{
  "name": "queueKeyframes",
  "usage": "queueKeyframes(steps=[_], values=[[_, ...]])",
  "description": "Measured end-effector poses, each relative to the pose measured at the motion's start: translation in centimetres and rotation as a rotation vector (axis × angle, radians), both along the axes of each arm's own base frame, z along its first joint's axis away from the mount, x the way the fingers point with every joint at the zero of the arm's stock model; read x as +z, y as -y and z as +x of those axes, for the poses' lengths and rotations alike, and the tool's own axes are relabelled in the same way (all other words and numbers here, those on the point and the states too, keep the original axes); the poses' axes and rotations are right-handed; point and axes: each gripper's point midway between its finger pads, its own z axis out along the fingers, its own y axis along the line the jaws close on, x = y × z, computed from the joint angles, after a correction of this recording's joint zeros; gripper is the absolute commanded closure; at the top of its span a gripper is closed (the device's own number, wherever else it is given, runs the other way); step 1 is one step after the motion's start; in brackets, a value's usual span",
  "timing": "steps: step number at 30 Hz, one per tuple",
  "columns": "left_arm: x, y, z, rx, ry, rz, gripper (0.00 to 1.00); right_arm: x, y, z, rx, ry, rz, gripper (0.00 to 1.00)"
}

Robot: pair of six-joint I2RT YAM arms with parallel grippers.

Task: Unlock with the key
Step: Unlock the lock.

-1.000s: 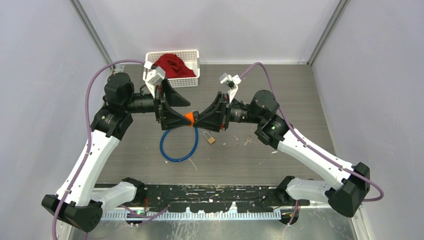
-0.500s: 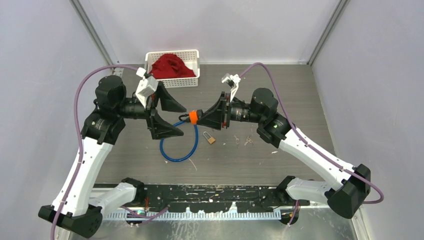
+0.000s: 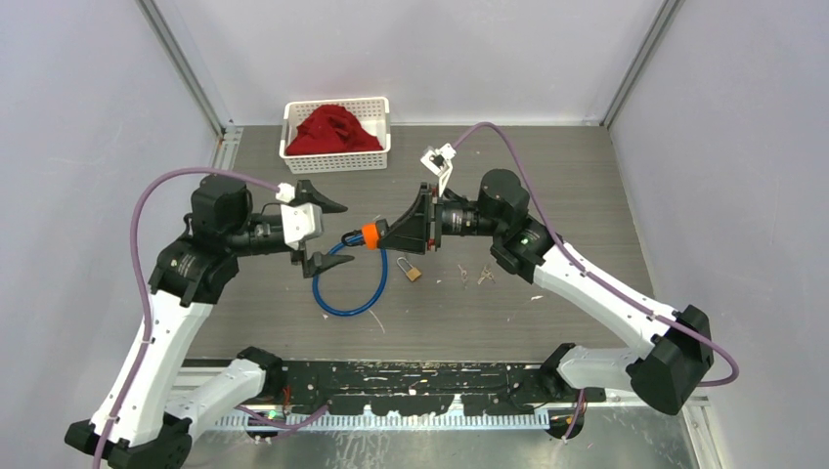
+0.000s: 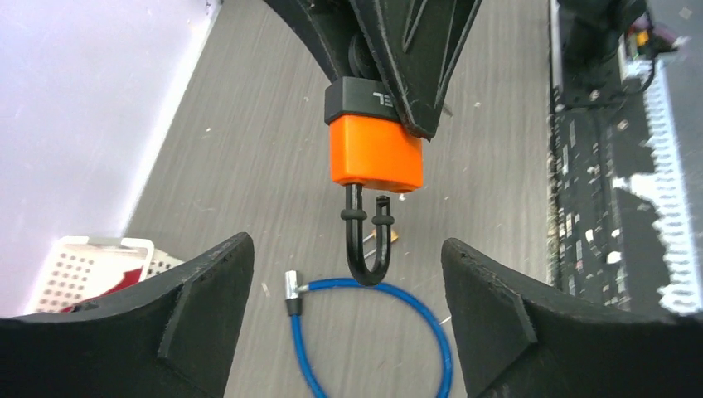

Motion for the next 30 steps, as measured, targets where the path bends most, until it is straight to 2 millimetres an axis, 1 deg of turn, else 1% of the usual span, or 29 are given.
queueKeyframes(steps=[5,13,15,17,19,21,23,25,27,28,29,30], values=[[-1.5,0.1,0.7,-0.007,0.043,0.073,0.45,-1.1,-0.5,0.4,0.01,-0.064,-0.022,0.99],[-3.7,-0.4,1.4,-0.013,0.116,0.186,0.72,-1.2,-0.7,0.4,0.01,-0.109,-0.023,0.99],[-4.5,-0.5,1.4,-0.021,0.143,0.221,0.83,-1.2,-0.7,0.5,0.008,-0.127,-0.023,0.99],[-5.3,-0.5,1.5,-0.027,0.189,0.267,1.0,-1.4,-1.0,0.9,0.007,-0.153,-0.031,0.99],[-5.9,-0.7,1.7,-0.013,0.236,0.307,1.0,-1.8,-1.1,1.1,0.018,-0.196,-0.046,0.99],[-6.2,-1.2,2.7,0.028,0.315,0.347,1.0,-2.7,-1.3,1.2,0.03,-0.242,-0.068,0.99],[-6.9,-1.4,3.1,0.046,0.38,0.39,1.0,-3.6,-1.4,1.4,0.037,-0.286,-0.091,0.99],[-7.5,-1.5,3.6,0.057,0.436,0.429,1.0,-4.3,-1.4,1.5,0.035,-0.326,-0.111,0.99],[-7.7,-1.5,4.2,0.068,0.492,0.458,0.99,-4.7,-1.3,1.7,0.028,-0.348,-0.122,0.99],[-7.7,-1.5,4.6,0.074,0.525,0.47,0.93,-4.8,-1.2,1.8,0.023,-0.357,-0.125,0.99],[-7.6,-1.4,4.8,0.077,0.546,0.477,0.82,-4.8,-1.0,2.0,0.017,-0.364,-0.125,0.99],[-7.5,-1.4,5.1,0.082,0.577,0.486,0.75,-4.9,-0.9,2.2,0.009,-0.369,-0.125,0.99]])
